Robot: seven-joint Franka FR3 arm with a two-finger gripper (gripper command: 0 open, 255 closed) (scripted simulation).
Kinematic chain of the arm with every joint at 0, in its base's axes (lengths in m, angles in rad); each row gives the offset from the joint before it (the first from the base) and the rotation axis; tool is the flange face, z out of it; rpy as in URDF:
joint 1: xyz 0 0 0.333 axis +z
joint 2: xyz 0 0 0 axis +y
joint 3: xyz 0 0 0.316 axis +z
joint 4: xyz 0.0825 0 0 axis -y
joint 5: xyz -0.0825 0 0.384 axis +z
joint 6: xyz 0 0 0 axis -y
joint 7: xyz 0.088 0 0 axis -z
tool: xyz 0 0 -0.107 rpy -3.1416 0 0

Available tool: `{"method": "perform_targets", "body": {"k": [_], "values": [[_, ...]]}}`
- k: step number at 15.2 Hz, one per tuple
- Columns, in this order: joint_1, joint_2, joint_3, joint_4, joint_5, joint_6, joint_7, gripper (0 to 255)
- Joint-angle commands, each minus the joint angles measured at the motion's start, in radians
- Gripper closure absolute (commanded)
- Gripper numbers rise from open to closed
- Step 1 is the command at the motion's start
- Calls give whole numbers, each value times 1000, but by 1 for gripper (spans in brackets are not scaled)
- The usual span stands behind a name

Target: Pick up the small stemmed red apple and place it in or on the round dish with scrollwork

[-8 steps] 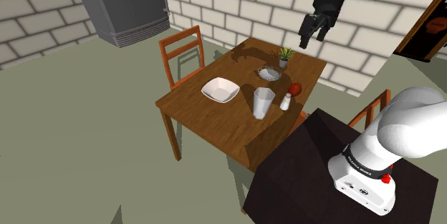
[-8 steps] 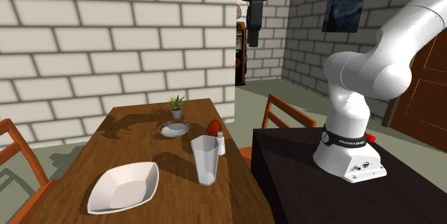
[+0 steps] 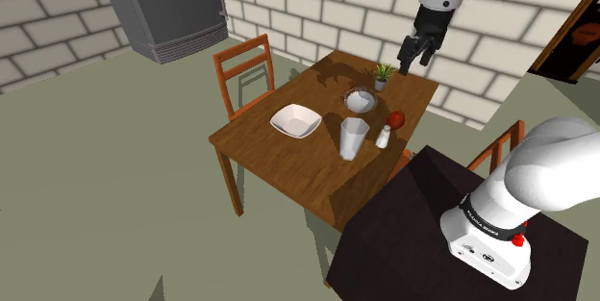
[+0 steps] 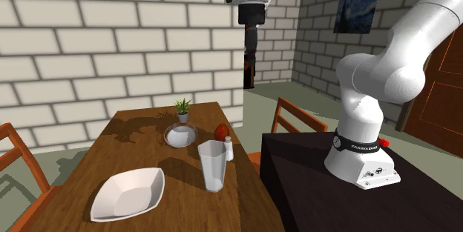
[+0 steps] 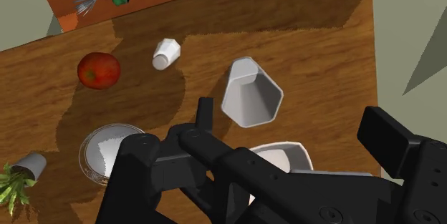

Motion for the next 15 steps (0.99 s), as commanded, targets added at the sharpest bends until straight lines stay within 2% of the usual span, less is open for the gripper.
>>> {"method": "perform_targets", "body": {"k": [1, 9, 15], "values": [[-11, 34, -27, -28, -15, 61, -25, 0], [-55, 237, -149, -60, -58, 292, -143, 0], [-72, 440, -237, -28, -40, 457, -249, 0]]}}
